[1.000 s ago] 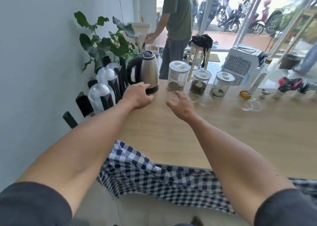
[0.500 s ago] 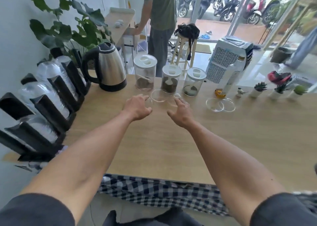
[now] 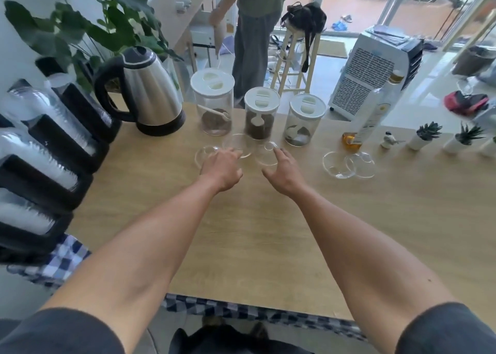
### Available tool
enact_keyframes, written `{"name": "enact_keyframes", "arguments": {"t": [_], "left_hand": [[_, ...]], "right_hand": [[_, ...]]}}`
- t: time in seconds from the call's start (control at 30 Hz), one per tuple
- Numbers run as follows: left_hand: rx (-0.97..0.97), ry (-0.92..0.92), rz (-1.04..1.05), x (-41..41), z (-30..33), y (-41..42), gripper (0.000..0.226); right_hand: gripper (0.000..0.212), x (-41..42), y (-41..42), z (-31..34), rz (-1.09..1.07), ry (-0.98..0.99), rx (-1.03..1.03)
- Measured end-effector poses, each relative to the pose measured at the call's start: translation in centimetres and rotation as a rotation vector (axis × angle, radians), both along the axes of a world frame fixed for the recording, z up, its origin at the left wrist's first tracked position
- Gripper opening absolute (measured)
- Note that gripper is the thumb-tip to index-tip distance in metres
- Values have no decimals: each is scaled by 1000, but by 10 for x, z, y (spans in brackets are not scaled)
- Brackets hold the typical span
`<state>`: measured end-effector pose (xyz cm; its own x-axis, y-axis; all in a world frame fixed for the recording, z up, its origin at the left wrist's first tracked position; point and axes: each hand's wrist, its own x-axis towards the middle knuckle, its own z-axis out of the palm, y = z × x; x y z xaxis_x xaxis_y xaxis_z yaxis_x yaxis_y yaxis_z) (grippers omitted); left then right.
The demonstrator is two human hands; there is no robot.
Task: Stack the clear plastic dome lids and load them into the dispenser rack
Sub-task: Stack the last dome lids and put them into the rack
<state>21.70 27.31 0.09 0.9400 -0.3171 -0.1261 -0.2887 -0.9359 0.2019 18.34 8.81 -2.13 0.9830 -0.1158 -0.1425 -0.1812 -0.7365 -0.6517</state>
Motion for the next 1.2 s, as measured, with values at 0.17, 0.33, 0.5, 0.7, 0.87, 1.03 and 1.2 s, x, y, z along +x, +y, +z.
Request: {"name": "enact_keyframes", "arguments": {"t": [0.17, 0.33, 0.5, 0.7, 0.87, 1.03, 1.2], "left_hand": [[2, -77, -29, 32, -27, -8, 46], [26, -210, -105, 54, -54, -11, 39], [-19, -302, -144, 55, -68, -12, 36], [-462, -235, 33, 48, -47, -8, 34], [-917, -39, 422, 47, -26, 9, 37], [-1165, 161, 704, 51, -38, 45, 32], [-1155, 231, 867, 50, -62, 67, 39]], "right_hand": [[77, 34, -1, -15, -4, 38, 4], [92, 61, -4, -36, -15, 44, -27], [90, 71, -5, -49, -19, 45, -62], [87, 64, -2, -48, -78, -25, -89], [86, 52, 8, -45, -111, -66, -68], [82, 39, 20, -39, -97, -107, -25], [80, 33, 33, -36, -123, -134, 27]]}}
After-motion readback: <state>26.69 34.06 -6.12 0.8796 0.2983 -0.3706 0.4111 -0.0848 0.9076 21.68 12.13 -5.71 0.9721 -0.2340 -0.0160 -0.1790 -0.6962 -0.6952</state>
